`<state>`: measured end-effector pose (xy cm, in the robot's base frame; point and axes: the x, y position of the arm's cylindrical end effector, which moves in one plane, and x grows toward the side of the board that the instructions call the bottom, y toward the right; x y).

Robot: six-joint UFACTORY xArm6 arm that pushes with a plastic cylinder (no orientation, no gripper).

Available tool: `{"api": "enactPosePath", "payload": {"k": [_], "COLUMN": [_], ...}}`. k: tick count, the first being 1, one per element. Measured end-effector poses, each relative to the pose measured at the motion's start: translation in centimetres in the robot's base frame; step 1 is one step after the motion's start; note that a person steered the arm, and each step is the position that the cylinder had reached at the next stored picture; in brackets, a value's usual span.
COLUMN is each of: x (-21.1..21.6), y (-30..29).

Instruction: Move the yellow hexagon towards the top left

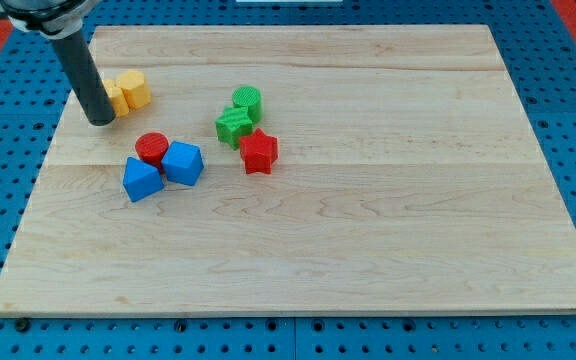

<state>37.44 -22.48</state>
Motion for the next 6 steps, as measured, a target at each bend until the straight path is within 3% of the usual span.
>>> {"api": "enactPosePath", "payload": {"k": [3,5,6], "x": [-5.0,-12.7,-7.3], "y": [3.6,4.0,7.7]}}
